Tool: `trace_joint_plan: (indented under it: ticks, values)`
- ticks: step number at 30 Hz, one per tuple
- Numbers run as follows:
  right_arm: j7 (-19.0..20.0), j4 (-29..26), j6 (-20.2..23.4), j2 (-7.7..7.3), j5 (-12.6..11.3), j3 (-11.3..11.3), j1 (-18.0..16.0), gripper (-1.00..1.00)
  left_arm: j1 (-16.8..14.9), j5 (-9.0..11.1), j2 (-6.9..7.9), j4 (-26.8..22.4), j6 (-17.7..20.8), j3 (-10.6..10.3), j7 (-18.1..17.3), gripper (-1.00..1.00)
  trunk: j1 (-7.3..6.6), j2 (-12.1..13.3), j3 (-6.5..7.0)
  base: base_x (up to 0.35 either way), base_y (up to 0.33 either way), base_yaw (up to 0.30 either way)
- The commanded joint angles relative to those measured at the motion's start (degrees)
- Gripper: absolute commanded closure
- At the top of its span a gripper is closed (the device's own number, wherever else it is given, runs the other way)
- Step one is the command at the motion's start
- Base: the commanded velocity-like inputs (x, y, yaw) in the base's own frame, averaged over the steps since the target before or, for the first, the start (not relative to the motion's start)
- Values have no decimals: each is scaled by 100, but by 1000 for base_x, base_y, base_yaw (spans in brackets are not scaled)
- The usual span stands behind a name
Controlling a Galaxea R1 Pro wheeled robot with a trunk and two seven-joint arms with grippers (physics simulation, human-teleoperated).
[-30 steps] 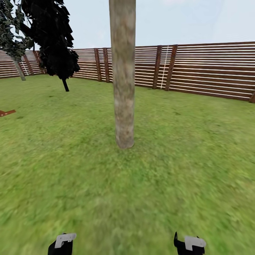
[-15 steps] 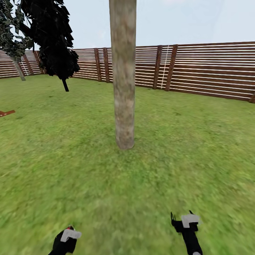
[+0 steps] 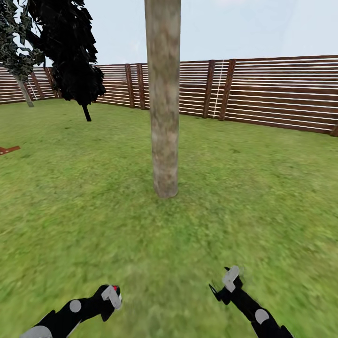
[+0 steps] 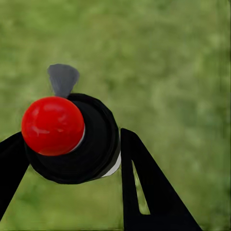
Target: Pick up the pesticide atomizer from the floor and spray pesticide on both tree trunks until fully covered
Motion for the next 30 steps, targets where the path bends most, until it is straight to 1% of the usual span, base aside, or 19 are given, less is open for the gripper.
trace_joint_plan:
  ticks: [1,2,3,4,5,6,7,8,10,11,13,16,18,19,21,22,23,26,30]
  values:
    - [246,-4,2,14,140,25,-22,-100,-17,-47,3,-2,10,11,-154,100,0,0,0,0,0,0]
    - [609,-7,3,33,257,49,-93,-100,-63,-101,5,-2,14,9,-364,100,0,0,0,0,0,0]
    - [1132,-7,3,57,334,67,-256,-100,-152,-186,6,-2,13,5,-648,100,0,0,0,0,0,0]
    - [1624,-6,3,74,366,76,-421,-100,-232,-351,3,-2,14,4,-902,100,0,0,0,0,0,0]
    - [1825,-4,5,81,374,81,-490,-100,-267,-453,0,-2,16,5,-1007,100,0,0,0,0,0,0]
    - [2076,-3,9,116,380,84,-584,-100,-320,-642,-16,-2,22,9,-1148,100,0,0,0,0,0,0]
    - [2187,-2,10,162,385,86,-630,-100,-352,-756,-28,-2,24,10,-1222,100,0,0,0,0,0,0]
    - [2261,-2,11,216,397,87,-669,100,-375,-863,-43,-5,28,14,-1291,100,0,0,0,0,0,0]
    - [2369,5,30,299,439,89,-729,100,-415,-1027,-71,-35,68,19,-1417,100,0,0,0,0,0,0]
    - [2462,6,34,316,453,93,-742,100,-435,-1057,-80,-91,157,14,-1482,100,0,0,0,0,0,0]
    - [2870,1,34,335,470,96,-753,100,-452,-1083,-91,-241,410,6,-1733,100,0,0,0,0,0,0]
    - [3178,-22,31,387,468,97,-757,100,-458,-1106,-114,-470,524,2,-2097,100,0,0,0,0,0,0]
    - [3248,-26,30,511,467,138,-759,100,-459,-1361,-221,-567,545,-1,-2410,100,0,0,0,0,0,0]
    - [3259,-27,30,557,467,259,-759,100,-460,-1528,-274,-587,555,3,-2497,100,0,0,0,0,0,0]
    - [3262,-37,30,614,451,746,-763,100,-460,-1763,-376,-597,572,10,-2569,100,0,0,0,0,0,0]
    - [3262,-39,30,666,446,866,-764,100,-460,-1794,-415,-599,571,11,-2578,100,0,0,0,0,0,0]
    - [3262,-37,30,758,442,952,-764,100,-460,-1819,-479,-599,568,10,-2587,100,0,0,0,0,0,0]
    - [3262,-36,30,810,441,990,-764,100,-460,-1844,-628,-600,566,-1,-2596,100,0,0,0,0,0,0]
    - [3267,-36,30,822,435,993,-765,100,-447,-2085,-730,-600,566,9,-2599,100,0,0,0,0,0,0]
